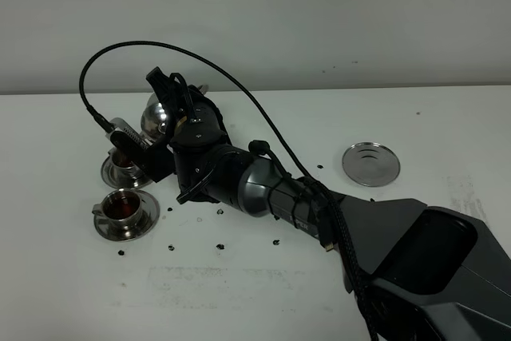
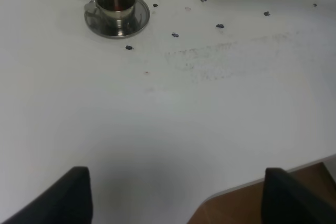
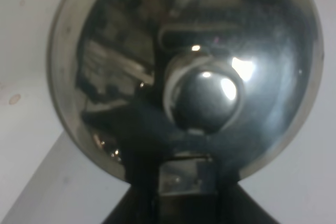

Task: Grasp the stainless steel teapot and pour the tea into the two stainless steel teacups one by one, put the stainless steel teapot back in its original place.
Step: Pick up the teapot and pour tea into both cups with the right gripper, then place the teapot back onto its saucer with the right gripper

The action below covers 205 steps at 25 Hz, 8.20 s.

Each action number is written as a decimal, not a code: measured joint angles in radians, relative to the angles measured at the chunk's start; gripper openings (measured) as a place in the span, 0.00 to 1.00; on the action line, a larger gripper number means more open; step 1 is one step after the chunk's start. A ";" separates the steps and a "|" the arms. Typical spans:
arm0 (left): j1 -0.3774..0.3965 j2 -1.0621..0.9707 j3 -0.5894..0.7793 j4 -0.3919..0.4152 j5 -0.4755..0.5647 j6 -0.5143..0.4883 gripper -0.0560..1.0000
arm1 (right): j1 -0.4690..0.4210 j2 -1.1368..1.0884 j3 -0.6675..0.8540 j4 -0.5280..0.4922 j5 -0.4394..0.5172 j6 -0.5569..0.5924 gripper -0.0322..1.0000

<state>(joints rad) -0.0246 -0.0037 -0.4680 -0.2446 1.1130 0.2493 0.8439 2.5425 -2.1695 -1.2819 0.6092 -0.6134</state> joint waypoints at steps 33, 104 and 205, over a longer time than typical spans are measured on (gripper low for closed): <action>0.000 0.000 0.000 0.000 0.000 -0.001 0.66 | -0.012 0.012 0.000 -0.072 0.013 0.001 0.24; 0.000 0.000 0.000 0.000 0.000 0.000 0.66 | -0.012 0.019 0.001 -0.155 0.016 0.010 0.24; 0.000 0.000 0.000 0.000 0.000 -0.001 0.66 | -0.572 -0.609 0.785 1.307 0.050 0.471 0.24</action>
<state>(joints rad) -0.0246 -0.0037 -0.4680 -0.2446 1.1130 0.2483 0.2715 1.9330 -1.3849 0.0251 0.6592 -0.1423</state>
